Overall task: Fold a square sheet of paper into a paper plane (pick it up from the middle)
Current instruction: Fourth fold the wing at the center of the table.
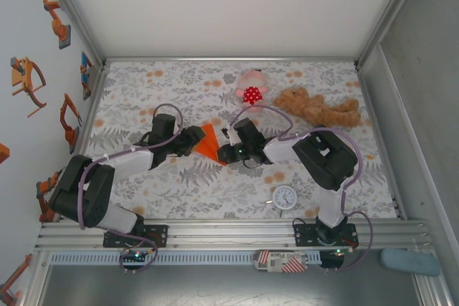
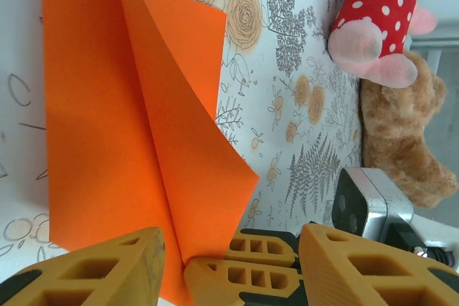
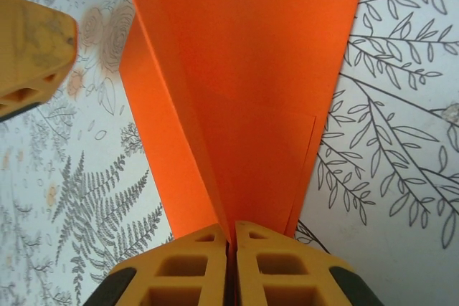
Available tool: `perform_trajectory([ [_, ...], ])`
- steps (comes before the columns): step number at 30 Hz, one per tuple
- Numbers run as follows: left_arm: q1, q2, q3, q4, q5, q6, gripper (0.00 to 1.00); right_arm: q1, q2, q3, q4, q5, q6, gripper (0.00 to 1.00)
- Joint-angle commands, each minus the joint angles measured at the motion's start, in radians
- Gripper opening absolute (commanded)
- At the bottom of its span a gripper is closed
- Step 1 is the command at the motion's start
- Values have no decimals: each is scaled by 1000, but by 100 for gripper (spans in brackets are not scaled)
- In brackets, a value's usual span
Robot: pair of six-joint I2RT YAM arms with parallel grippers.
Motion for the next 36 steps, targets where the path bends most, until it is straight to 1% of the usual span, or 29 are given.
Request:
perform_trajectory([
  [1,-14,43,1,90,66,16,49,-11,33,-26,21,-59,47,10],
  [3,-20,78,19,92,82,23,45,-14,33,-29,23,-62,49,11],
  [5,-24,108,27,93,87,19,44,-15,33,-28,21,-64,46,11],
  [11,-28,141,26,88,77,20,42,-18,34,-26,10,-64,40,13],
  [19,-34,158,76,-46,45,68,43,-18,38,-18,-6,-61,37,16],
  [27,-48,186,136,-186,11,111,43,-23,39,-22,-10,-62,43,16],
  [33,-57,217,178,-271,-11,127,47,-28,39,-23,-16,-70,59,19],
  [36,-60,229,193,-316,-33,132,48,-35,46,-25,-4,-88,86,20],
])
